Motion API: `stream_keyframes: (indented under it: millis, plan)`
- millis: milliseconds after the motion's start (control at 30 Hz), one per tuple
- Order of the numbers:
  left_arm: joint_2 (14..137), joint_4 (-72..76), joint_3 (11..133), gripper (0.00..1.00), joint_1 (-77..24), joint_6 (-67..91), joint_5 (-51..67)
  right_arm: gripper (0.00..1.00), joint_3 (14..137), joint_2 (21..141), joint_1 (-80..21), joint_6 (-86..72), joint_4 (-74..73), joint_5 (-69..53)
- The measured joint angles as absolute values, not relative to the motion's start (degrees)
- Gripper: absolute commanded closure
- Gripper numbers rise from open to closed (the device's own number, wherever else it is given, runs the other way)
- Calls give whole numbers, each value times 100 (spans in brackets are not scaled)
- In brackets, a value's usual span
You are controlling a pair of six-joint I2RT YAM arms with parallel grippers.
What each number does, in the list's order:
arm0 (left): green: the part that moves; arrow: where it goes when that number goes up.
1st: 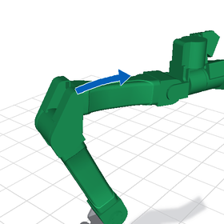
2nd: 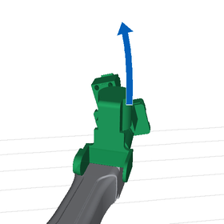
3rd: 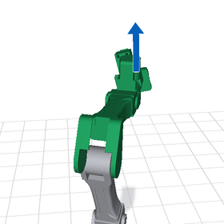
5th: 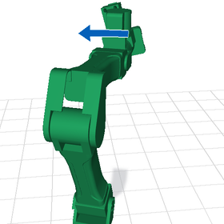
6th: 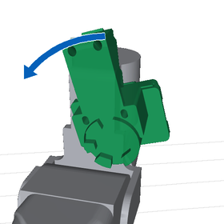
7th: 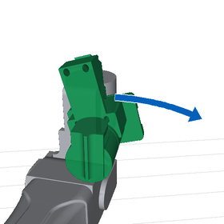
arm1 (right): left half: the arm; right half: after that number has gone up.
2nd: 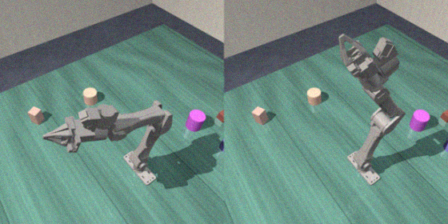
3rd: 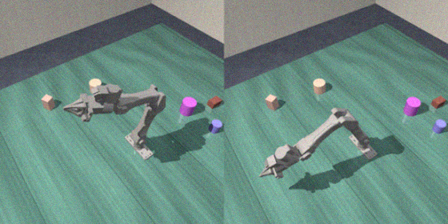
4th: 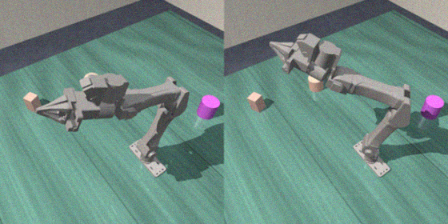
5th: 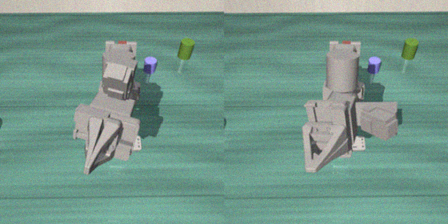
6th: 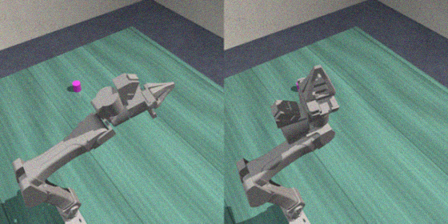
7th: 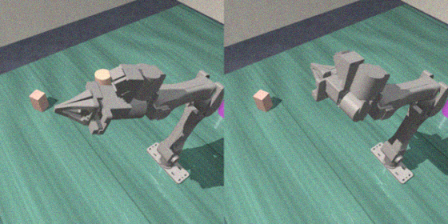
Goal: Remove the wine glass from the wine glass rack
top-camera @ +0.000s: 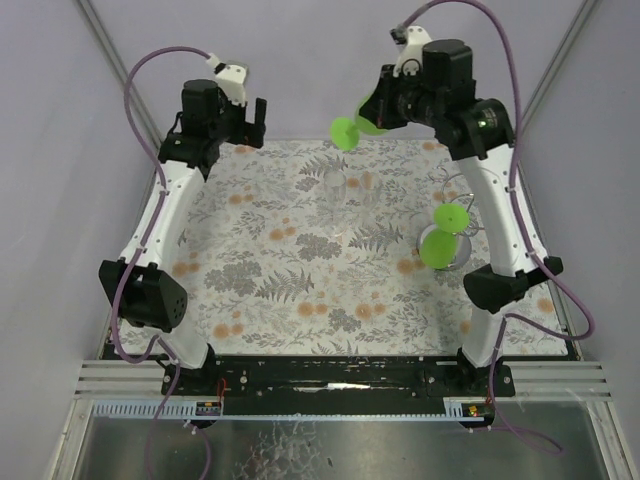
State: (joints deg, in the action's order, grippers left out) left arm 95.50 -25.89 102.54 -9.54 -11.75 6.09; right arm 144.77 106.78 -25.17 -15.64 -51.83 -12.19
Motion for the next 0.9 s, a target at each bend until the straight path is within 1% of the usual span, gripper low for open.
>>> stream_keyframes:
  millis: [200,333,500,700,900]
  plan:
    - [9544,-2880,10073,3,-548,64,628,100,14438,10954,-3146,-1490,-4816,-993]
    - [9443,-2908,9747,3,-504,519,642,100,14435,11043,-3489,-1441,-4550,-991]
    - [9415,-2923,9633,3,-460,851,646,100,14322,11139,-3990,-1334,-4475,-801]
    - [9411,-2921,9633,3,-381,1004,646,100,13596,11120,-4707,-1234,-4654,-336]
    - [9411,-2921,9636,4,-325,1055,648,100,12328,10702,-4827,-1374,-5037,478]
